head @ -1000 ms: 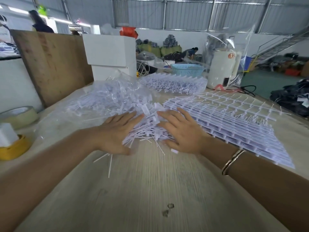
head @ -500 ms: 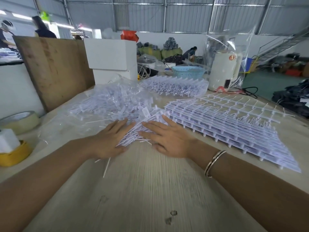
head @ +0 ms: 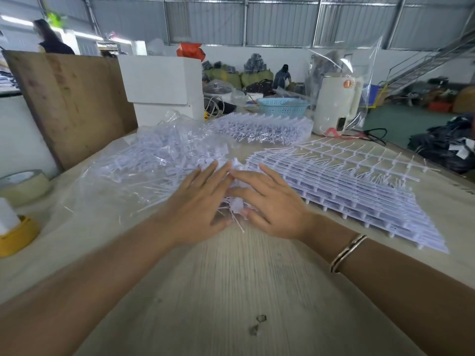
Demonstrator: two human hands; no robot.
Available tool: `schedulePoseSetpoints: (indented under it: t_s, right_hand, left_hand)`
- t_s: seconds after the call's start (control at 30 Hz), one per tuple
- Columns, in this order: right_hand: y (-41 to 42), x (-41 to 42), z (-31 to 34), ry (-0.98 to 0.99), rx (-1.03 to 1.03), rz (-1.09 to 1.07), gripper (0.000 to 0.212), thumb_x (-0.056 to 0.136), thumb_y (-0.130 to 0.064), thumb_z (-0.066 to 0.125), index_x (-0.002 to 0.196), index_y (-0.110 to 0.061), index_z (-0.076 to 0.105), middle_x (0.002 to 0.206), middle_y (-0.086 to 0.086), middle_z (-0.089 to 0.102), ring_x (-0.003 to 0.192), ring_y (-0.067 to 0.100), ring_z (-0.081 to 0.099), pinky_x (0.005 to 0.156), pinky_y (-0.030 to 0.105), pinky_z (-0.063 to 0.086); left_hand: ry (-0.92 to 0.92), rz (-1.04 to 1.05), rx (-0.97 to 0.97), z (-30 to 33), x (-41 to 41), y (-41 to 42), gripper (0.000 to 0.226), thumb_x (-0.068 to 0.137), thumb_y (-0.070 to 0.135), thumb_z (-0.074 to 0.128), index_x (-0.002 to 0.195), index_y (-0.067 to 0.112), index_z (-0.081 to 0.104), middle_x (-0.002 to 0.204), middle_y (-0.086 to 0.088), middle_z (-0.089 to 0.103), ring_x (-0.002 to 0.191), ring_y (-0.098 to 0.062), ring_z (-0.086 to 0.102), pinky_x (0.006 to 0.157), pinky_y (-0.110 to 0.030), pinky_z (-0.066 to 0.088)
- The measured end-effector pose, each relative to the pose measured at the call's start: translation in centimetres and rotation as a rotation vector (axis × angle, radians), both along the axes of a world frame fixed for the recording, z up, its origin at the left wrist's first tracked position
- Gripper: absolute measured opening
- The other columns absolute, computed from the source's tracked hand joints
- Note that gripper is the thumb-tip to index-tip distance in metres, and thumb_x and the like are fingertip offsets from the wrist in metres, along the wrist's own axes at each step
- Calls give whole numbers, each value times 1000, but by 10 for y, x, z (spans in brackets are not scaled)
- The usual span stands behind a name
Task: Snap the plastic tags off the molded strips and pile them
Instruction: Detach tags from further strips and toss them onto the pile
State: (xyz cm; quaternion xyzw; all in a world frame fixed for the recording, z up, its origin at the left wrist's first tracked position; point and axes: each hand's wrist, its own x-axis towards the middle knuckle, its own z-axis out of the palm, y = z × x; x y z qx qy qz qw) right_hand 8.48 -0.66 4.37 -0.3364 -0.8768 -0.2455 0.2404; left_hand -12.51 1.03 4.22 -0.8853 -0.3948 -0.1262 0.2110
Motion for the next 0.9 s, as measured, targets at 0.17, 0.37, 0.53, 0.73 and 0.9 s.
schedulePoseSetpoints:
  t_s: [0.17,0.37,0.53,0.73,0.9]
  right_hand:
    - [-19,36,-4,9,-28,-78,36,93,-24,41,120,-15,61,138,10,50,123,23,51,111,48,25]
    - [-34,93,-7,-56,-55,-233,36,91,-22,39,116,-12,64,134,12,53,119,25,55,110,50,29]
    - [-35,120,-3,130,-95,-311,37,94,-26,34,108,-13,67,122,9,60,107,29,58,96,41,34]
    - [-6,128,10,204,-138,-404,17,87,-3,58,94,-11,71,93,5,67,86,28,60,76,37,43]
    - [27,129,27,399,-317,-510,23,90,-7,51,100,-14,70,102,4,64,94,22,58,81,30,43]
  left_hand:
    - [86,-35,67,-22,20,27,65,97,51,32,139,35,-14,158,-4,-2,145,-28,1,117,-44,8]
    - [127,25,66,-24,11,50,67,97,50,32,144,35,-13,158,-2,7,145,-26,6,117,-44,12]
    - [104,24,67,-17,13,40,68,95,57,30,145,35,-9,158,-3,5,145,-27,5,114,-50,4]
    - [-33,-241,67,-4,65,-15,50,85,42,47,134,31,48,149,-3,35,138,-25,28,104,-46,15]
    - [-114,-395,-106,-7,123,-43,31,89,34,53,120,31,61,136,4,49,133,-18,27,103,-37,11]
